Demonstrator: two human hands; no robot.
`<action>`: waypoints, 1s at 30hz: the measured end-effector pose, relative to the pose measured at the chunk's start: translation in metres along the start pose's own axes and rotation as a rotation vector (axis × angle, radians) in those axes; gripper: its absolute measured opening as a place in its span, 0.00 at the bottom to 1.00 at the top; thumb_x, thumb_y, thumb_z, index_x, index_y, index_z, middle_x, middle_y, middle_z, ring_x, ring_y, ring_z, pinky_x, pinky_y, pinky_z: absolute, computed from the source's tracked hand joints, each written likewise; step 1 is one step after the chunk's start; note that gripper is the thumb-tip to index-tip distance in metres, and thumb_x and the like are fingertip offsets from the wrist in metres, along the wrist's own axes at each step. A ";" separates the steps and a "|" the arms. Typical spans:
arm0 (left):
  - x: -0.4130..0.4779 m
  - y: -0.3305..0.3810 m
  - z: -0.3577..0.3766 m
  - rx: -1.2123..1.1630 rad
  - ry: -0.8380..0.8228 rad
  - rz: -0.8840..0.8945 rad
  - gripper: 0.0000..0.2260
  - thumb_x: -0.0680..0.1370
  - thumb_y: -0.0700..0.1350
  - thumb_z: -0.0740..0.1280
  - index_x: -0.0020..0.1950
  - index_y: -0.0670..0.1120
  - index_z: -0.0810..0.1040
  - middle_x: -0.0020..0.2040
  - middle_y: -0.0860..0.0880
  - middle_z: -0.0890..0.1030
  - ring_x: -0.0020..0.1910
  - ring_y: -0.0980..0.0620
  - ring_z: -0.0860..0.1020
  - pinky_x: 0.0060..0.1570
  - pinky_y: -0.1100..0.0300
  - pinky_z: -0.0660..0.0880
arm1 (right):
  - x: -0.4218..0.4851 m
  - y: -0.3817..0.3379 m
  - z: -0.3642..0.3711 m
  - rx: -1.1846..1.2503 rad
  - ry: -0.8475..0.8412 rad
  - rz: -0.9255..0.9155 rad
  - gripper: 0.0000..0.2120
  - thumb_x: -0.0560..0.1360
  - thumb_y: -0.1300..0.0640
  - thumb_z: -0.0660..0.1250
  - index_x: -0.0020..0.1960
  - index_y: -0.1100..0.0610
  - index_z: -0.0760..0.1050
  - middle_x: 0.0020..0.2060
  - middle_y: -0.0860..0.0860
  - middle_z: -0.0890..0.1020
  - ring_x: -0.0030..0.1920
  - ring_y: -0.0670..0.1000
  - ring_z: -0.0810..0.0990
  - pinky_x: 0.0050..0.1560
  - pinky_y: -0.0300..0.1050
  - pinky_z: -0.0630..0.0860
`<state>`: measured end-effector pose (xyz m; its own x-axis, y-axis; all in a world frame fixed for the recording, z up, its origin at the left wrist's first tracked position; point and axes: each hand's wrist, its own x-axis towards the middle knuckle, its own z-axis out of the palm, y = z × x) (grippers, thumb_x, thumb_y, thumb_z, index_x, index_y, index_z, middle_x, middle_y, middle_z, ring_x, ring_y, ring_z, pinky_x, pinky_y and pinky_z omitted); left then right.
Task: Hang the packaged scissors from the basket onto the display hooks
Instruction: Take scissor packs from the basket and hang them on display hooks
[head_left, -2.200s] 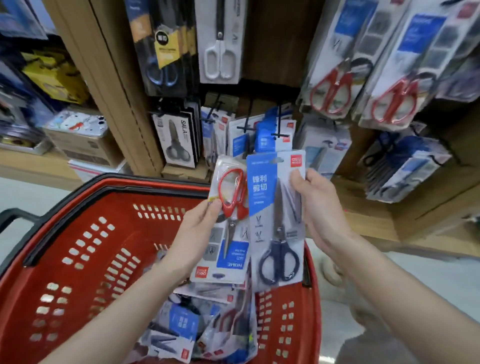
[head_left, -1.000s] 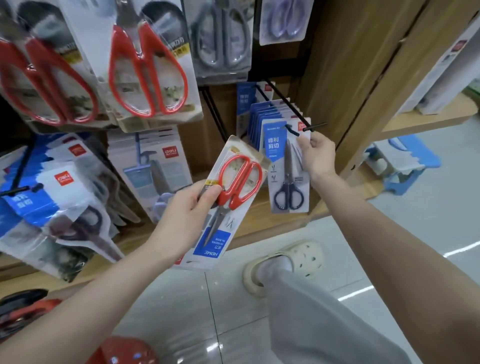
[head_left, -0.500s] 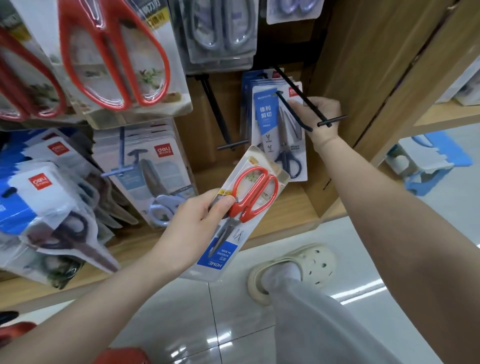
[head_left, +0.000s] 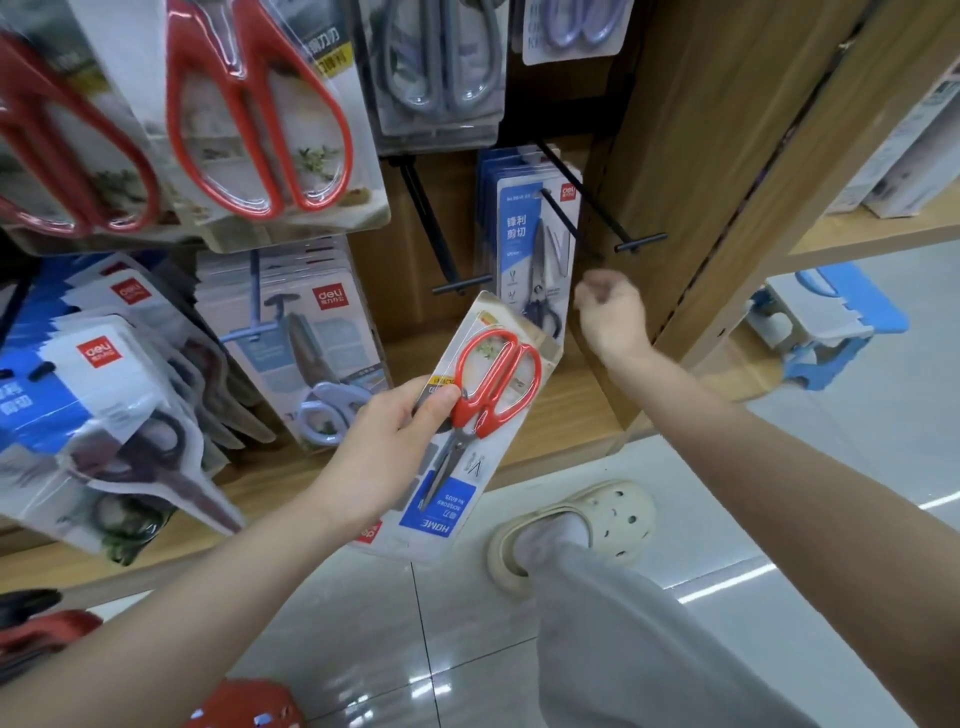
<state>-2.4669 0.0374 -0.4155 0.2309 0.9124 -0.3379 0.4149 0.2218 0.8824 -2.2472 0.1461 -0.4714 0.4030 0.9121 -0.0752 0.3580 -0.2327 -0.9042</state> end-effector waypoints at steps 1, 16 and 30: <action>-0.002 0.000 0.000 -0.010 0.007 -0.001 0.08 0.79 0.54 0.58 0.49 0.55 0.75 0.42 0.58 0.82 0.44 0.61 0.82 0.40 0.62 0.79 | -0.020 0.000 0.001 0.023 -0.076 0.014 0.14 0.82 0.56 0.56 0.62 0.63 0.72 0.52 0.55 0.79 0.54 0.52 0.79 0.51 0.37 0.75; -0.037 -0.020 -0.042 -0.187 0.016 -0.198 0.12 0.71 0.40 0.73 0.53 0.45 0.80 0.45 0.47 0.86 0.43 0.51 0.84 0.44 0.56 0.82 | -0.106 -0.035 -0.040 0.349 -0.392 0.066 0.17 0.77 0.50 0.64 0.58 0.61 0.75 0.50 0.54 0.85 0.50 0.52 0.84 0.51 0.47 0.81; -0.102 0.049 -0.061 0.232 0.382 0.524 0.15 0.72 0.42 0.73 0.38 0.63 0.77 0.35 0.65 0.80 0.35 0.62 0.76 0.37 0.67 0.72 | -0.189 -0.058 -0.041 -0.154 -0.473 -0.012 0.30 0.72 0.52 0.72 0.69 0.55 0.62 0.62 0.48 0.72 0.61 0.46 0.72 0.65 0.45 0.70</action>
<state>-2.5240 -0.0241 -0.3172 0.1438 0.9458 0.2913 0.5210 -0.3226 0.7902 -2.3097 -0.0267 -0.3876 -0.0158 0.9599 -0.2800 0.4947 -0.2358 -0.8364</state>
